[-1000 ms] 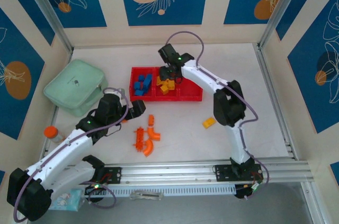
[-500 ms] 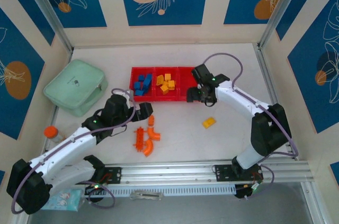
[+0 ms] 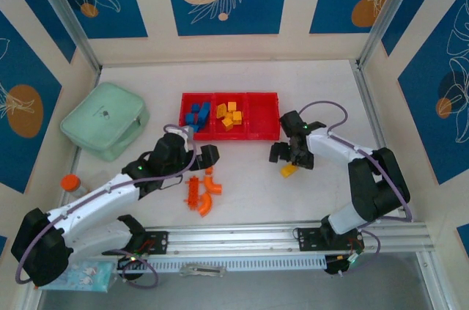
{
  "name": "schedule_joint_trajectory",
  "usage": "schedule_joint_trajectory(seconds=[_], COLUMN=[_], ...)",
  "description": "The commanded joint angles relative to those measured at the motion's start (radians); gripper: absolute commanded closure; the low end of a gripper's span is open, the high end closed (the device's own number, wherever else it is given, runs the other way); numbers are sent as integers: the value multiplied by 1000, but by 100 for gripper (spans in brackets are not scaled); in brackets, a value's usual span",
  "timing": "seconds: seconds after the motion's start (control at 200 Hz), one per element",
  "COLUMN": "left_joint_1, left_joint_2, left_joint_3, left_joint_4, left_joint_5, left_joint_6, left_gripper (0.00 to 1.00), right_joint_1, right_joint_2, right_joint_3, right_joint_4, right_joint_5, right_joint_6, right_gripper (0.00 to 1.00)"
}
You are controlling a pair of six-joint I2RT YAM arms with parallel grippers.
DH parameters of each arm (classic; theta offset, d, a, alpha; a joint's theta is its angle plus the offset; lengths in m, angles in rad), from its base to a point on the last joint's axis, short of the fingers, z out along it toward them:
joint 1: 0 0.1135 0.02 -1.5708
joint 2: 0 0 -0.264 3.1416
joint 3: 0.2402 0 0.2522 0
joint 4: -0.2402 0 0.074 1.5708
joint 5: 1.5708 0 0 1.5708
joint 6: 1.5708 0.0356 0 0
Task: Sort the legos into containers by color
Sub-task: Move the lego to the center of the table.
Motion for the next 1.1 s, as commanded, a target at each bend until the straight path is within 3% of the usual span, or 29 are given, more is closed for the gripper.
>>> schedule_joint_trajectory(seconds=[0.0,0.145,0.485,0.605,1.095], left_joint_1=[-12,-17,-17,-17,-17], left_joint_2=[9,10,-31,-54,-34], left_joint_3=[18,17,7,2,-6], left_joint_4=[26,28,-1,-21,10], left_joint_5=[-21,-22,-42,-57,-54], left_joint_6=[-11,-11,-9,-8,-14], left_gripper=[1,1,1,1,1], right_joint_1=[6,57,200,233,248], right_joint_2=[32,54,178,187,182], right_joint_3=[-21,-22,137,164,96], right_joint_4=[5,10,19,-3,-14], right_joint_5=[-42,-8,61,109,102], right_joint_6=[65,126,147,145,95], right_gripper=[4,4,18,27,57])
